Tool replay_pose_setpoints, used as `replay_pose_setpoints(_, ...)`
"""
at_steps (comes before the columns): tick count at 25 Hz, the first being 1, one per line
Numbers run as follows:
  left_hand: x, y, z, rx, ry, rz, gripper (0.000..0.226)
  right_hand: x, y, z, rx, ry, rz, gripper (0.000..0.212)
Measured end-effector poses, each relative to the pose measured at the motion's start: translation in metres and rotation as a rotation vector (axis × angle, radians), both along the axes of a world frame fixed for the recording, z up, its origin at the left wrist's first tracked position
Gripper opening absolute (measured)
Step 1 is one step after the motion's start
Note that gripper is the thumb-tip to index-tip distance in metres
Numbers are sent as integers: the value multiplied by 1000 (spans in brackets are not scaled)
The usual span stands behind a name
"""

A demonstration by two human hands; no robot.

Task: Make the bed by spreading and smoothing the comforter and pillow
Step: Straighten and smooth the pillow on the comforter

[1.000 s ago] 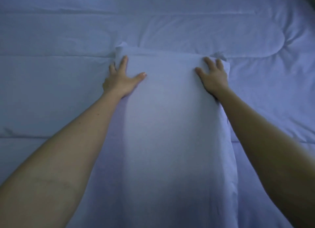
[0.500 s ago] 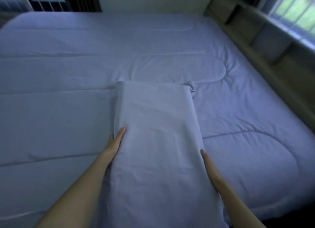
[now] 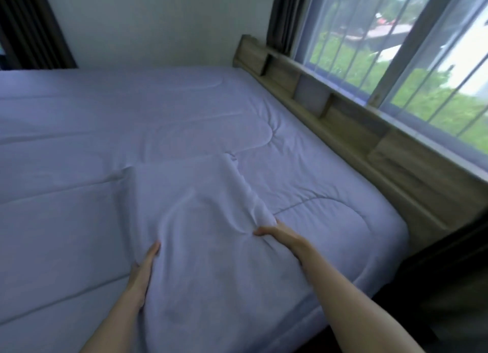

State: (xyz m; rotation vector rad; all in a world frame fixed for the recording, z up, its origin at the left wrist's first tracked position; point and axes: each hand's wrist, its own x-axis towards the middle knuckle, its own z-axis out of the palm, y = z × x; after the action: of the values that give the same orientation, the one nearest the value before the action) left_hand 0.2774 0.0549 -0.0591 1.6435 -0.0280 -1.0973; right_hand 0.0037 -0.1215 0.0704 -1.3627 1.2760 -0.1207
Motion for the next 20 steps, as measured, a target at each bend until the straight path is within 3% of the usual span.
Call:
replay_pose_setpoints(2, 5, -24, -52, -42, 90, 38, 119, -4, -18, 36, -138, 51, 41, 79)
replay_pose_setpoints(5, -60, -55, 28, -185, 235, 59, 84, -16, -53, 90, -298, 120, 78, 58)
replay_pose_setpoints(7, -105, -79, 74, -309, 216, 73, 58, -28, -75, 127, -396, 130, 94, 54)
replay_pose_setpoints(8, -124, -95, 86, -349, 244, 58, 60, -36, -89, 145, -459, 147, 103, 51)
replay_pose_setpoints(11, -168, -167, 97, -432, 354, 19, 92, -72, -141, 195, -631, 209, 105, 46)
replay_pose_setpoints(12, -181, -193, 101, -446, 375, 9, 92, -87, -162, 208, -657, 217, 99, 45)
replay_pose_setpoints(15, -229, -283, 121, -525, 366, -21, 63, -138, -237, 231, -727, 243, 92, 60)
replay_pose_setpoints(20, -306, -456, 135, -550, 364, -32, 64, -216, -391, 245, -826, 170, -31, 55)
